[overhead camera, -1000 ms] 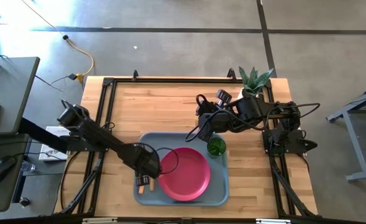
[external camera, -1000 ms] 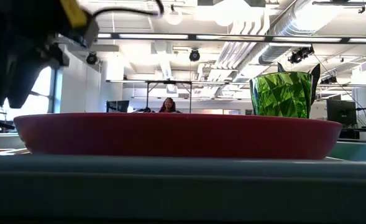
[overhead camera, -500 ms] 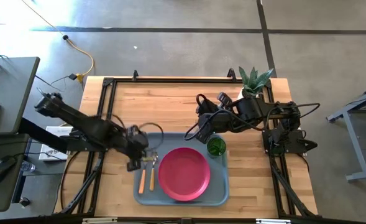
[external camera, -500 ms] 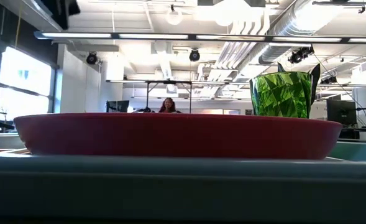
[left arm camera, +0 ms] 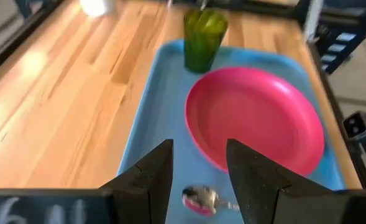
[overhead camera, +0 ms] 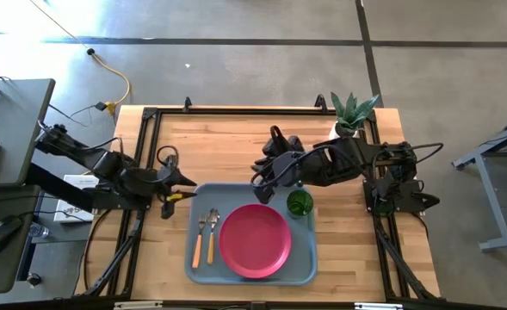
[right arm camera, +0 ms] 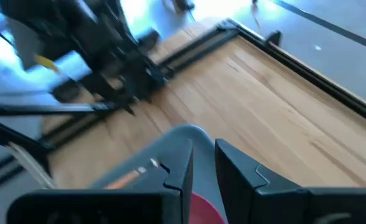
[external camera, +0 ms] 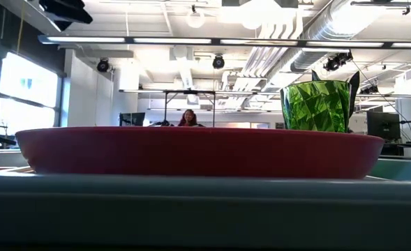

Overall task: Pick and place plate/cup/fork/spoon on tray
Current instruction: Return to Home Position

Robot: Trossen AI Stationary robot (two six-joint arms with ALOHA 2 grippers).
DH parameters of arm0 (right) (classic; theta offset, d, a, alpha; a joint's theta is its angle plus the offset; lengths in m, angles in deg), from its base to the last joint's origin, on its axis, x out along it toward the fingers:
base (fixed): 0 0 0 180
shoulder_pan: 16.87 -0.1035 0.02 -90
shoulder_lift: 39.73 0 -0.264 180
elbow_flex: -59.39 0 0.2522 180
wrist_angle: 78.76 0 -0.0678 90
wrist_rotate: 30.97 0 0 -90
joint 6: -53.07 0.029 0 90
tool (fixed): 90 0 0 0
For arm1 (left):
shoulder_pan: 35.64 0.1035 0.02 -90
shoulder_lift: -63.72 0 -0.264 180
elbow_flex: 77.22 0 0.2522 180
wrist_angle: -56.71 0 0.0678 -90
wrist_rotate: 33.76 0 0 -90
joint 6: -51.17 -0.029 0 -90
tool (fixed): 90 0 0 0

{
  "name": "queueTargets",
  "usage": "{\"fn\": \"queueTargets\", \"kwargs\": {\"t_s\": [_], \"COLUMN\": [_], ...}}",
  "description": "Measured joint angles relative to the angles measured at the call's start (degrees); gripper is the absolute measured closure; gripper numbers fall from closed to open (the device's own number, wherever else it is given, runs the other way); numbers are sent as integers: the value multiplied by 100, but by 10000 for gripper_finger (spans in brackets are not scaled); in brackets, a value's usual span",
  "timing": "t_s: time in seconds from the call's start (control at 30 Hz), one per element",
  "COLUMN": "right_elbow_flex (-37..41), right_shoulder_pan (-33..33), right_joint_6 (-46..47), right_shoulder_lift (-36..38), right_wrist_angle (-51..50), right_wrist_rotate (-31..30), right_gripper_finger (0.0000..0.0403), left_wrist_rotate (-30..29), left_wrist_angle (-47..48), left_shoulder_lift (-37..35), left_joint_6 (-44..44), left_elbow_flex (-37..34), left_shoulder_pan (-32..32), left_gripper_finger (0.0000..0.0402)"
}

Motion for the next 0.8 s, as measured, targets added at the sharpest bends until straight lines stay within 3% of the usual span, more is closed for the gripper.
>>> {"fn": "queueTargets", "kwargs": {"t_s": [0.13,0.37,0.8], "right_elbow_flex": [0,0,0], "right_shoulder_pan": [-14,-14,-8], "right_joint_6": [-185,-188,-292], "right_shoulder_lift": [0,0,0], "right_wrist_angle": [483,751,766], "right_wrist_rotate": [12,-13,-16], "right_gripper_finger": [344,344,344], "left_wrist_rotate": [-54,-77,258], "left_wrist_angle": [-796,-1233,-2178], "left_shoulder_lift": [-570,-1434,-2883], "left_joint_6": [-309,-271,-533], "left_elbow_flex": [-772,-1875,-3247], "left_shoulder_pan": [0,0,38], "left_gripper_finger": [261,261,283]}}
